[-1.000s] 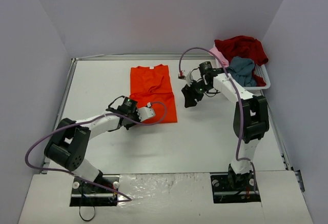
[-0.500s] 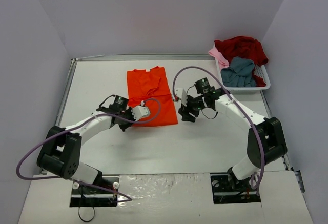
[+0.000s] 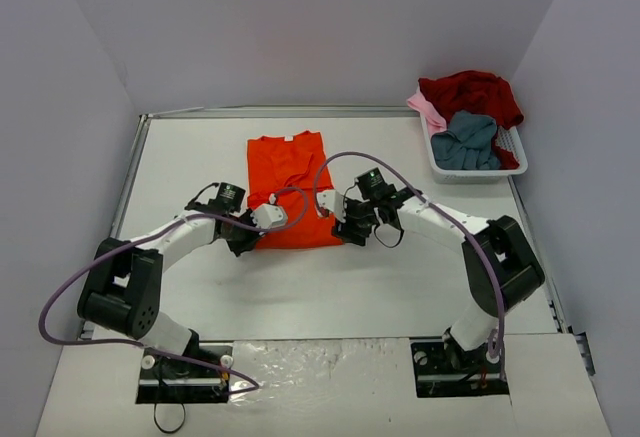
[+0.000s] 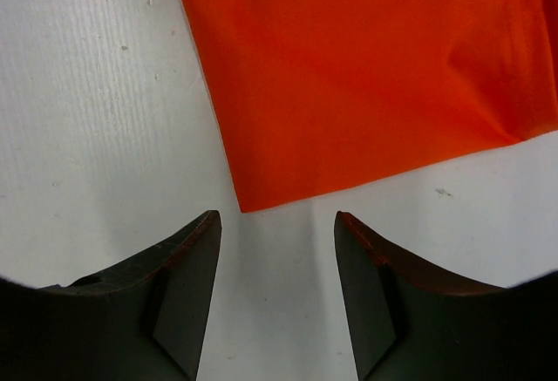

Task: Fold and stack the t-shirts
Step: Grab one side of the 2/3 rectangular tshirt with both arms

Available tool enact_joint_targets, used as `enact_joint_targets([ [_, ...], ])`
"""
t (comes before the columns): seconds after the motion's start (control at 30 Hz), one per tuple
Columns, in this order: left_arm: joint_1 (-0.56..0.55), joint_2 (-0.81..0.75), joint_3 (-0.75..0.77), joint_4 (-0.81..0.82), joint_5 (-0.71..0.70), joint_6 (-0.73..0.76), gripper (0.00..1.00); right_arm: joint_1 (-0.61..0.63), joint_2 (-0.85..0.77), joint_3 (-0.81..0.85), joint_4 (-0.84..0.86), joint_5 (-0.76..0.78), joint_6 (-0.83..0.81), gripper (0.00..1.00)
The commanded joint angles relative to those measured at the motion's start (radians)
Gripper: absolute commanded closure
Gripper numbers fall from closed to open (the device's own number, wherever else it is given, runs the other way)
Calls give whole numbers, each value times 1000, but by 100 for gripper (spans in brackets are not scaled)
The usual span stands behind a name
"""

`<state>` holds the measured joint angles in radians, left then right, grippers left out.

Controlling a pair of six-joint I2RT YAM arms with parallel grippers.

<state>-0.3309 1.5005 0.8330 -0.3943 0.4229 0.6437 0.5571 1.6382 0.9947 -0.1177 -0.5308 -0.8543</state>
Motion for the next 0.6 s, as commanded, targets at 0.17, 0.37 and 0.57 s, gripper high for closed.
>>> enact_joint_targets([
  [0.17, 20, 12, 40, -41, 45, 1, 98, 67, 109, 42, 47, 37, -17, 50],
  [0.37, 32, 9, 35, -40, 51, -3, 98, 89, 160, 56, 55, 63, -11, 51],
  [0.57, 46, 1, 41, -46, 76, -10, 98, 89, 173, 64, 59, 87, 3, 53],
])
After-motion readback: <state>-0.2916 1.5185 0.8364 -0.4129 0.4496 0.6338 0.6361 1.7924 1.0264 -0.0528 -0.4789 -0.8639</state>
